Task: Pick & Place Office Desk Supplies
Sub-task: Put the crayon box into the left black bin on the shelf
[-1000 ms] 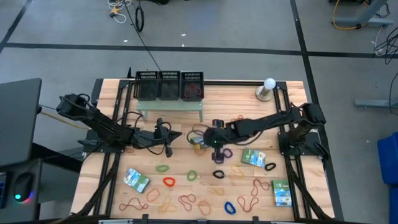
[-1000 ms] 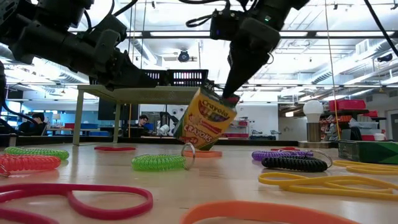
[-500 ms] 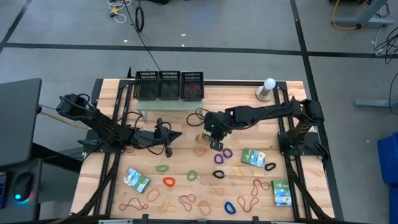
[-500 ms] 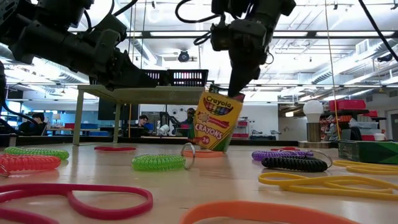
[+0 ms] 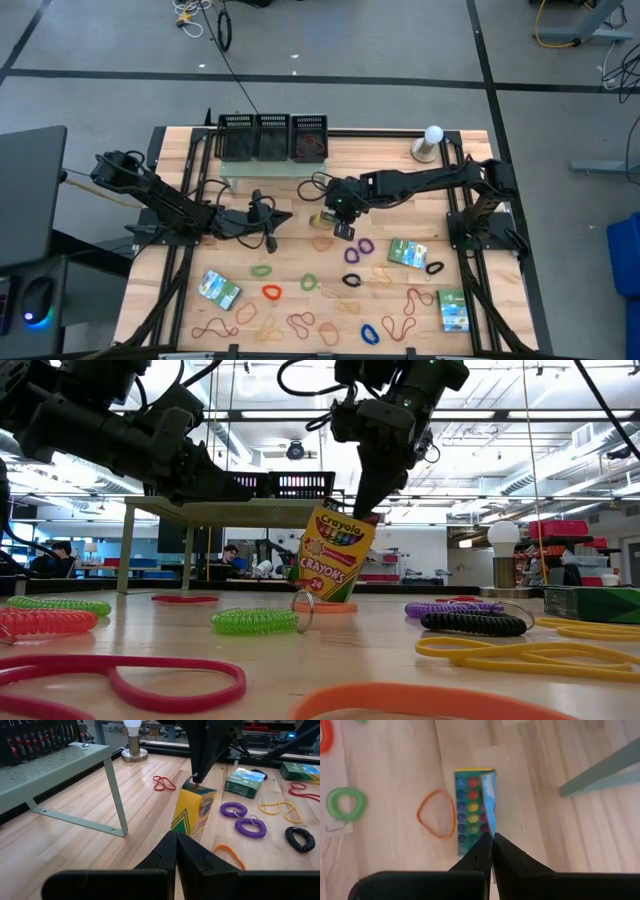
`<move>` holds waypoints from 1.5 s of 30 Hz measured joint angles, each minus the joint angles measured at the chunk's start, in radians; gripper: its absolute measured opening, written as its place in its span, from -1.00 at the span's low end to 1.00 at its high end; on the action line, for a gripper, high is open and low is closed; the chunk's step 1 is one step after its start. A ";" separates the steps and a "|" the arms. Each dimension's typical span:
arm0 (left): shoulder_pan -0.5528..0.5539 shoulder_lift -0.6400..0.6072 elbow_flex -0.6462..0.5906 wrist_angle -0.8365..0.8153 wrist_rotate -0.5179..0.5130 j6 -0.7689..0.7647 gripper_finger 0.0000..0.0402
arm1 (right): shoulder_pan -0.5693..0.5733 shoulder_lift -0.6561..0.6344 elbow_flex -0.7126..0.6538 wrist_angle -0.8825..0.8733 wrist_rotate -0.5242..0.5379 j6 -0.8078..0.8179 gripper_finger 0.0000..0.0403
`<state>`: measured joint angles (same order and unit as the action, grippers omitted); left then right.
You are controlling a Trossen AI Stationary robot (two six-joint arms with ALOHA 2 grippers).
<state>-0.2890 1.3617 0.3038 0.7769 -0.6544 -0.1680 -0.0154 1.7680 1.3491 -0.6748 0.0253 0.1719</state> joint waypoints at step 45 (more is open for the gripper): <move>0.122 0.000 0.428 -0.621 0.378 -0.039 -0.14 | 0.205 -0.288 -0.897 1.206 0.293 0.174 -0.63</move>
<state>-0.1665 1.3617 0.7318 0.1562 -0.2767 -0.2071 0.1900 1.4803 0.4519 0.5311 0.3180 0.3463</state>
